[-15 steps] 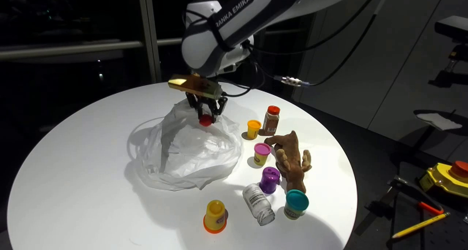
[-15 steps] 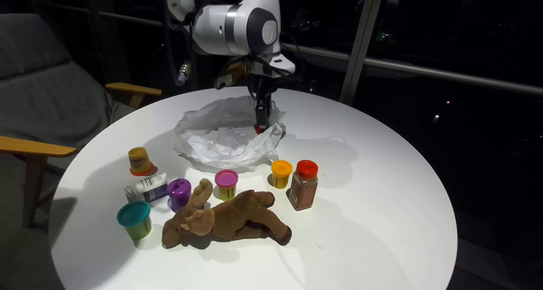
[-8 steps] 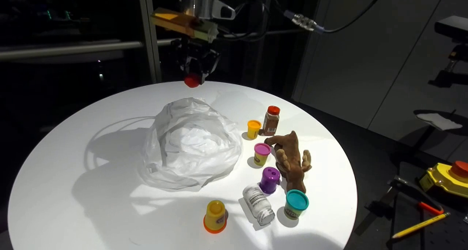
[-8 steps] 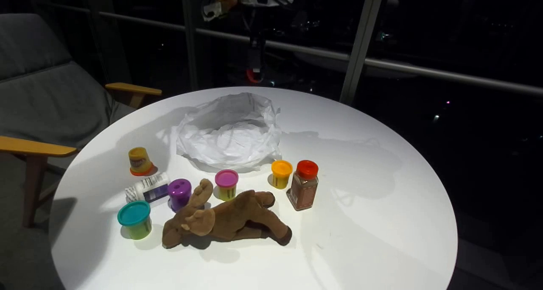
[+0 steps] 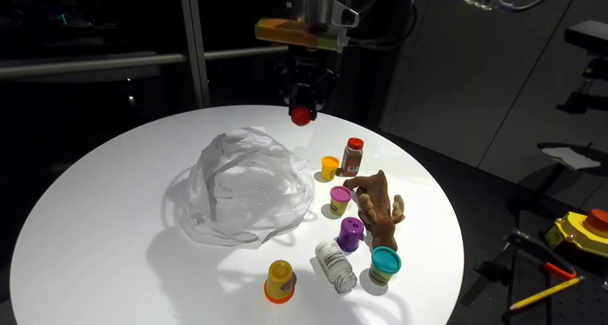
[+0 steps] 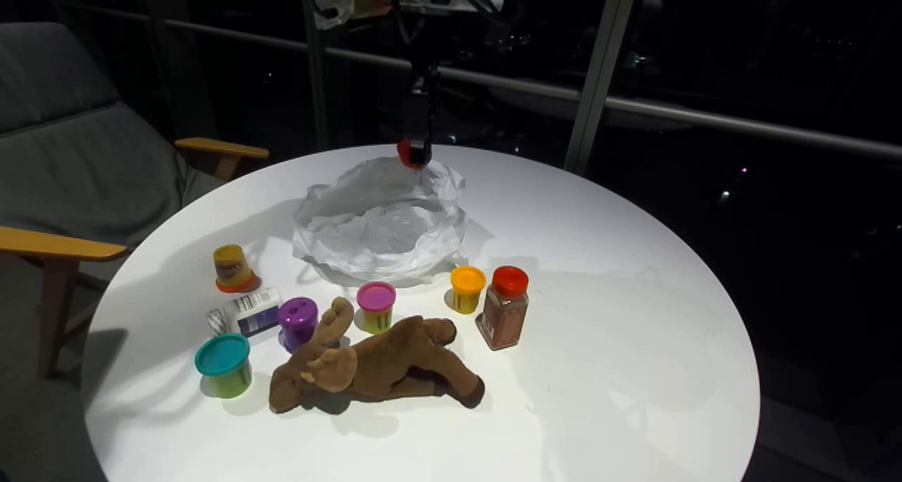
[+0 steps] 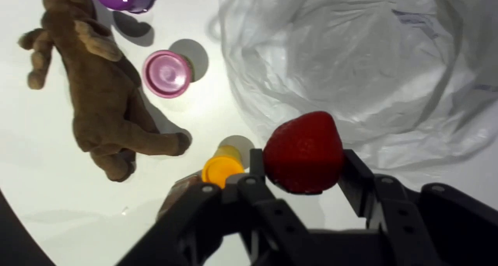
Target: Remove the contents from the plastic bag.
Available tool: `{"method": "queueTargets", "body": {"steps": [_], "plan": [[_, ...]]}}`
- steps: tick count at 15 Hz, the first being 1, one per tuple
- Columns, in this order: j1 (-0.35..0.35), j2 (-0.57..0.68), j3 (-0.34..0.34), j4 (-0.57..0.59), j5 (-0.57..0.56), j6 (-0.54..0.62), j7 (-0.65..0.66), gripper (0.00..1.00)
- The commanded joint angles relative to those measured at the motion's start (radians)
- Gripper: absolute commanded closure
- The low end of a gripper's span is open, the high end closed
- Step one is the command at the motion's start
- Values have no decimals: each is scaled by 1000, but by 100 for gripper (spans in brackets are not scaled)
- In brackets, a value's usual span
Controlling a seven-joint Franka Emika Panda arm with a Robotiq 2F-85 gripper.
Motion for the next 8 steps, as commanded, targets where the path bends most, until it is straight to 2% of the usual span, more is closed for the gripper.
{"method": "queueTargets", "body": {"steps": [1,4,8], "plan": [[-30,-122,8,-252,-20,61,-59,74],[-46,-161,-1,-423,-36,114,-105,74],[-39,-220,-47,-623,-119,276,-68,74]]}}
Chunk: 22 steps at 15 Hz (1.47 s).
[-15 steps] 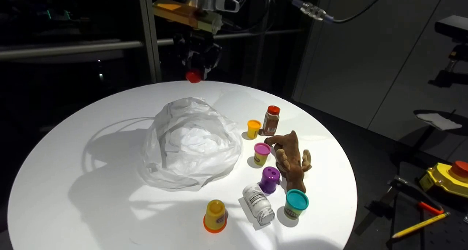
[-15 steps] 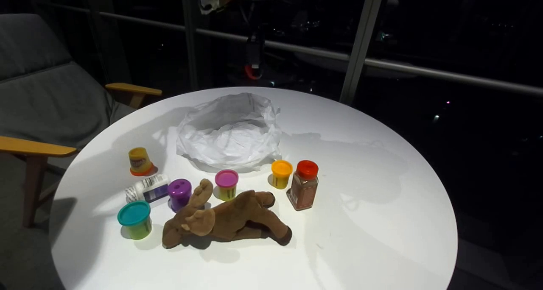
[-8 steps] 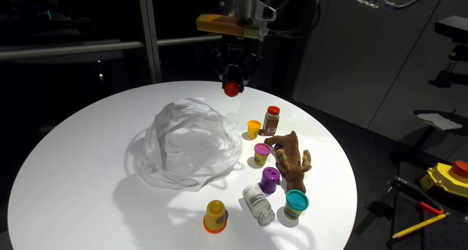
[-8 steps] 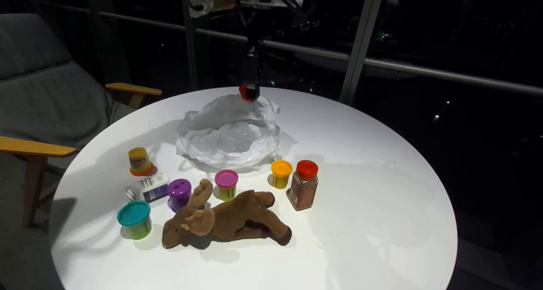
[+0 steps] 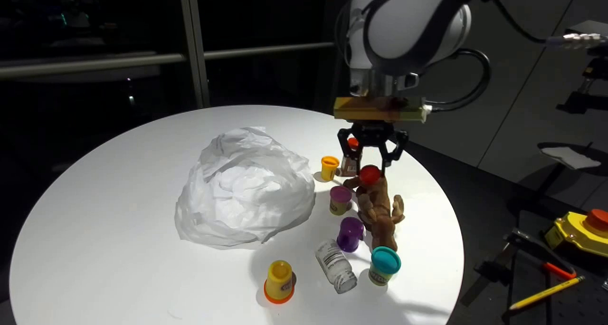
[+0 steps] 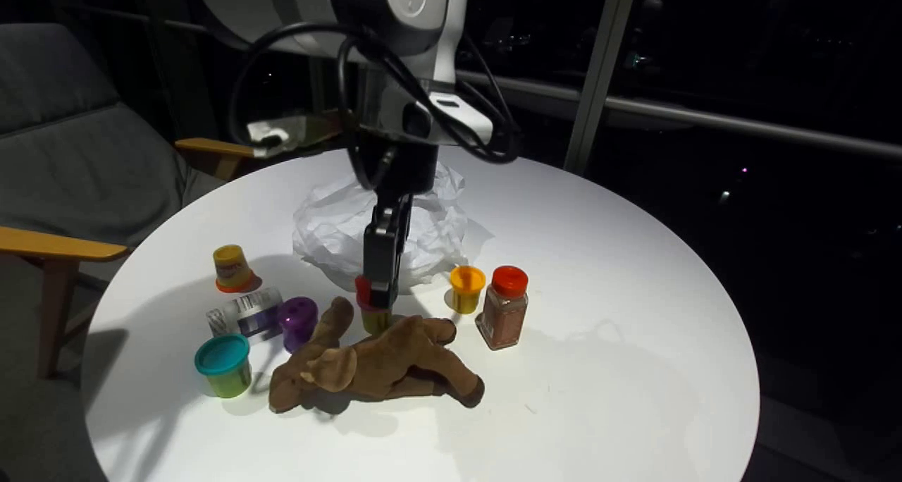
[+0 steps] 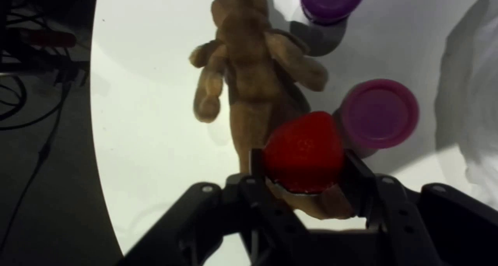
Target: Remove the contents from the plastic bag.
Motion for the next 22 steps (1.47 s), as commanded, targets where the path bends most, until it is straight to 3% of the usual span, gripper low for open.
{"method": "queueTargets", "body": {"steps": [1,6,8,12,16,22], "plan": [[12,-115,-41,-188,-104,149,30,74],[56,-259,-20,-298,-222,226,60,74],[72,-323,21,-316,-263,243,79,74],[79,-358,165,-290,-128,229,-11,74],[105,-269,271,-199,20,221,-120,74],[153,-76,329,-25,69,180,-202,74]]}}
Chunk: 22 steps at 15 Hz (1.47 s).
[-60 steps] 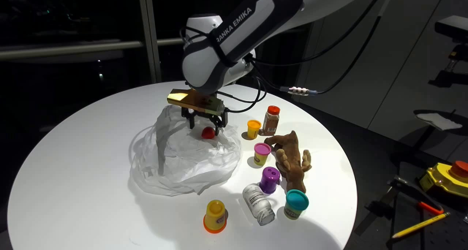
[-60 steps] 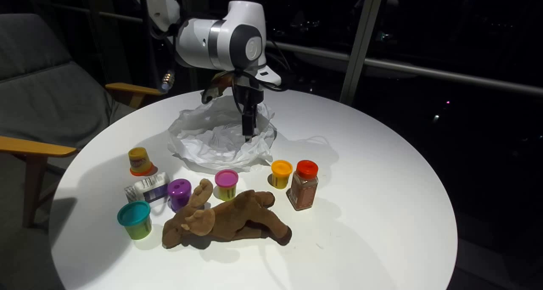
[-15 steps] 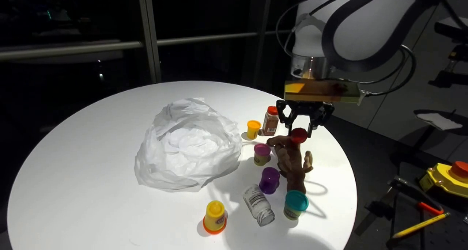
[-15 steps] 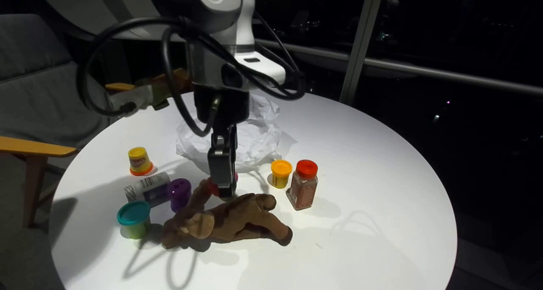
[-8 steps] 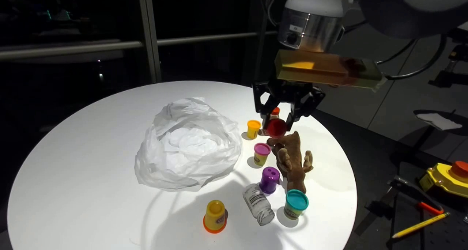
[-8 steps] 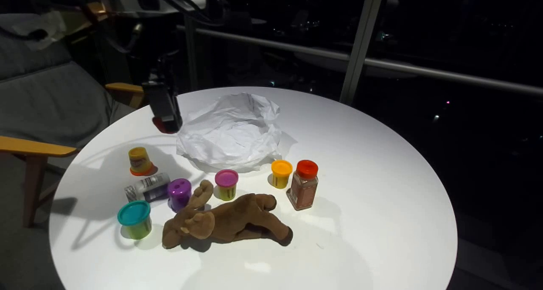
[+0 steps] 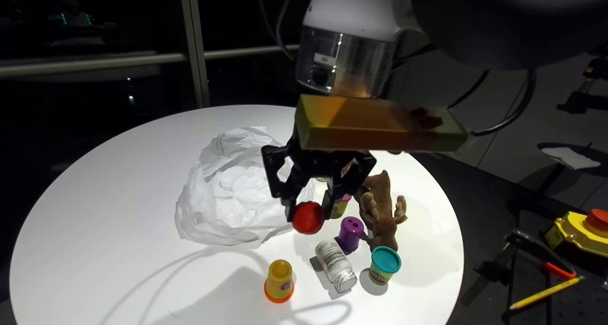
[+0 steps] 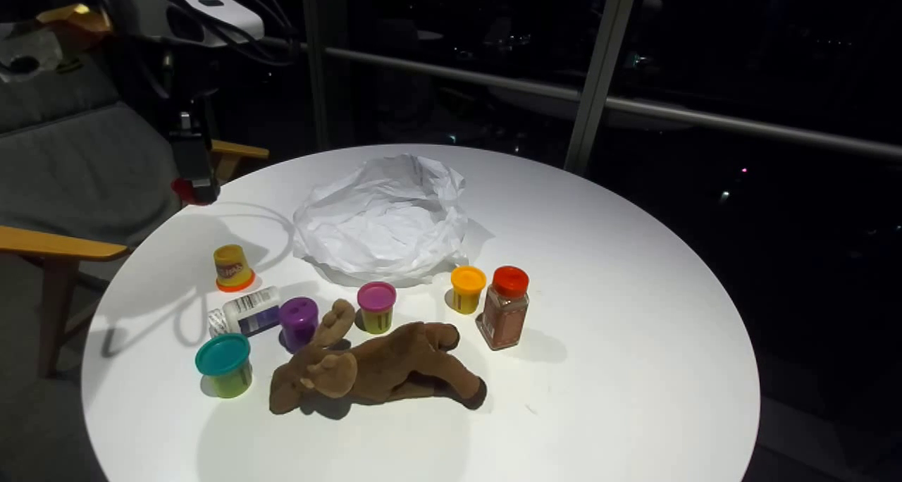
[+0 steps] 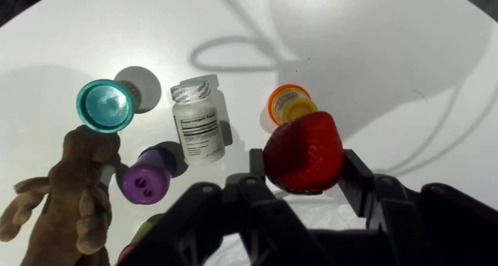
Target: Remove the contents from the plastic bag.
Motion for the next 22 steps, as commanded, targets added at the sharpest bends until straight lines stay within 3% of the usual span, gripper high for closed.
{"method": "queueTargets", "body": {"steps": [1,13,22], "plan": [[29,140,13,143,32,-41,-69,74],[167,422,-32,435,-18,-168,-118,74],[221,587,-134,593,-70,-128,-92,74]]}}
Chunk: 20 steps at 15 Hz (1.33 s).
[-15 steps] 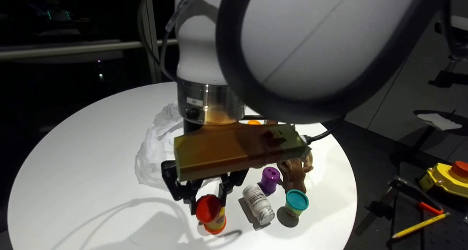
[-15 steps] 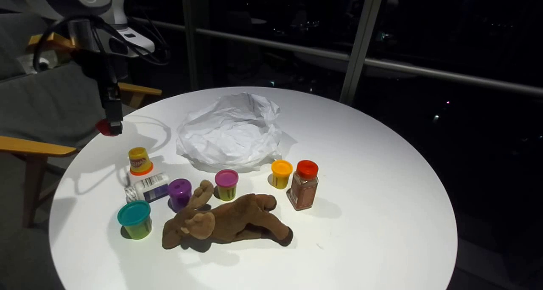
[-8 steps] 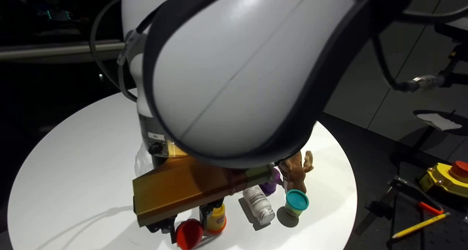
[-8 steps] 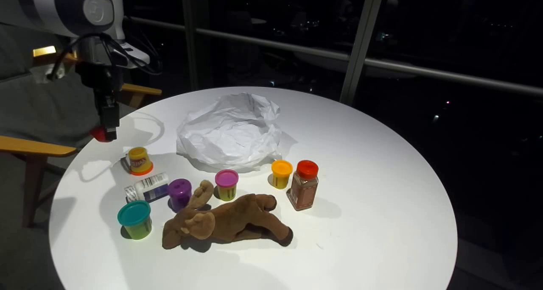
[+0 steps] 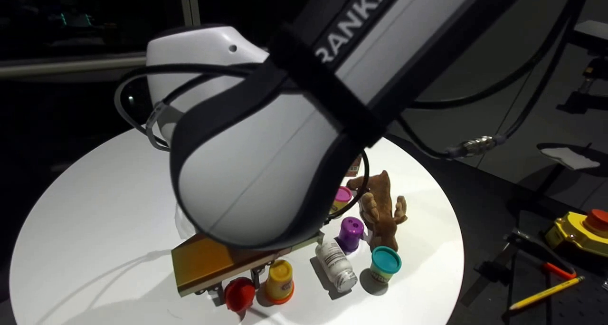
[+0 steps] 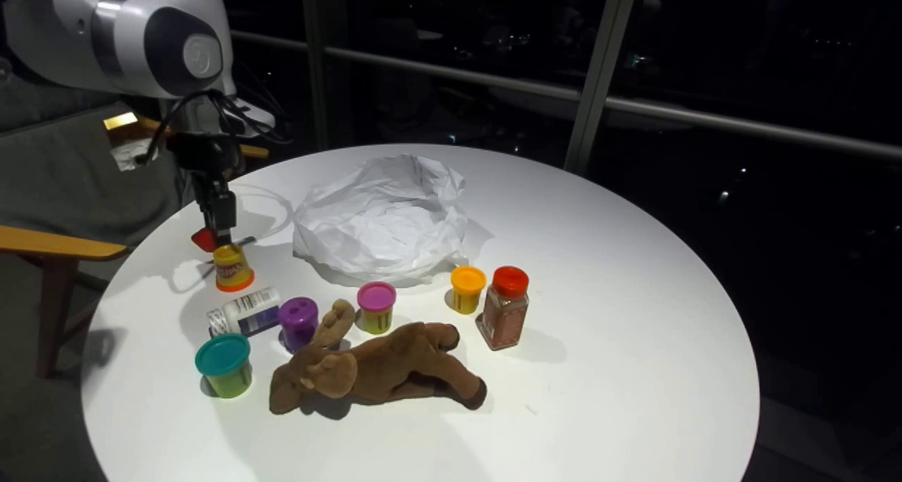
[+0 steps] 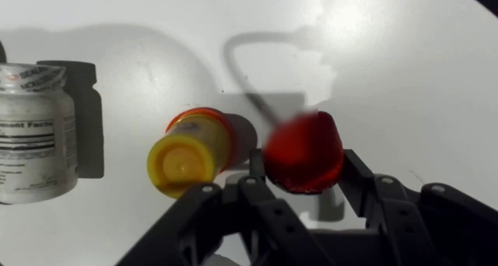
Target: Remove the contents from the plastic bag.
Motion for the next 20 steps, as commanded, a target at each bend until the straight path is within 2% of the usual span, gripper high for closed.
{"method": "queueTargets", "body": {"steps": [1,2,3,4,7,8,10,15,17,20], "plan": [[24,71,-36,100,-12,0,10,74],[20,82,-36,117,-5,-2,5,74],[17,90,-36,131,-3,-10,-1,33],[19,94,-40,141,-6,-11,-2,23],[7,53,-35,129,1,-23,-16,3],[4,39,-36,125,0,-26,-20,0],[-7,-19,-44,96,-10,-48,-39,0],[-40,-237,-94,-17,-62,-151,-85,0],[-84,-332,-84,-79,-70,-200,-132,0],[-164,-485,-54,-221,-21,-248,-259,0]]}}
